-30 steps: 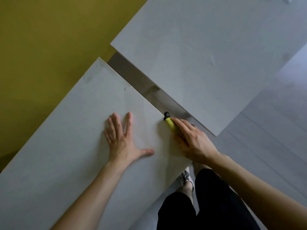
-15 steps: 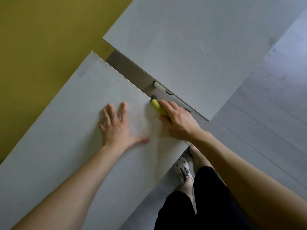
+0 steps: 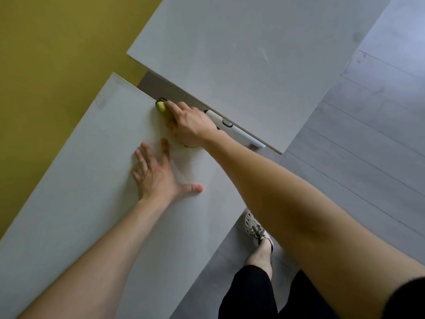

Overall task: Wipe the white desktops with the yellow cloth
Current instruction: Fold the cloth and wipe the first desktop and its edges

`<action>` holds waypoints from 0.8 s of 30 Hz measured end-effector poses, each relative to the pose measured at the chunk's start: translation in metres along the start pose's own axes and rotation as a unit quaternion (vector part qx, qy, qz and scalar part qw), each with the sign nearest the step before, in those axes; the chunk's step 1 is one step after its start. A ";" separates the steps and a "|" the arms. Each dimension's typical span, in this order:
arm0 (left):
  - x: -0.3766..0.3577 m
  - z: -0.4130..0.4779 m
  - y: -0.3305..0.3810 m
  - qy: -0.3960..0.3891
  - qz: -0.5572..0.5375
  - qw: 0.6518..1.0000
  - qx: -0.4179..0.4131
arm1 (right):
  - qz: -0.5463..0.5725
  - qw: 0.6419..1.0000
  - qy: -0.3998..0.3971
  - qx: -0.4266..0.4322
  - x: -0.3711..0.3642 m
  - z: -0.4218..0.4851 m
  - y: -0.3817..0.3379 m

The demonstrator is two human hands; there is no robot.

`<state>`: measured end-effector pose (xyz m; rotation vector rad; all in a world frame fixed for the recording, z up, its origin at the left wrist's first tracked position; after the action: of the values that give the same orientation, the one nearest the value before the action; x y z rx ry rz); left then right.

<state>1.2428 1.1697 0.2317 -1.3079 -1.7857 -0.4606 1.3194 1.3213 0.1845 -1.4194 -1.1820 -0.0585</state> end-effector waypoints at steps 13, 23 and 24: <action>-0.006 0.003 -0.004 -0.013 -0.034 0.999 -0.002 | 0.026 0.994 0.030 -0.105 0.029 -0.268 0.113; -0.039 -0.030 -0.005 0.235 0.005 0.942 -0.238 | 0.222 0.896 0.223 -0.314 -0.022 -0.360 0.082; -0.052 -0.043 -0.004 0.269 0.015 0.916 -0.297 | 0.241 0.882 0.244 -0.323 -0.033 -0.367 0.077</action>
<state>1.2616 1.1069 0.2157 -1.4150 -1.1918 -1.2850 1.5685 1.0401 0.2082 -2.0928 -0.3627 -0.4704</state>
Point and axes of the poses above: each hand's wrist, its own z-axis towards the middle knuckle, its own x-axis out of the back of the hand, y = z × x, the point moved 4 cm from there along z, towards the middle knuckle, and after that the axes turned 6 degrees about z, right-handed, at the moved point
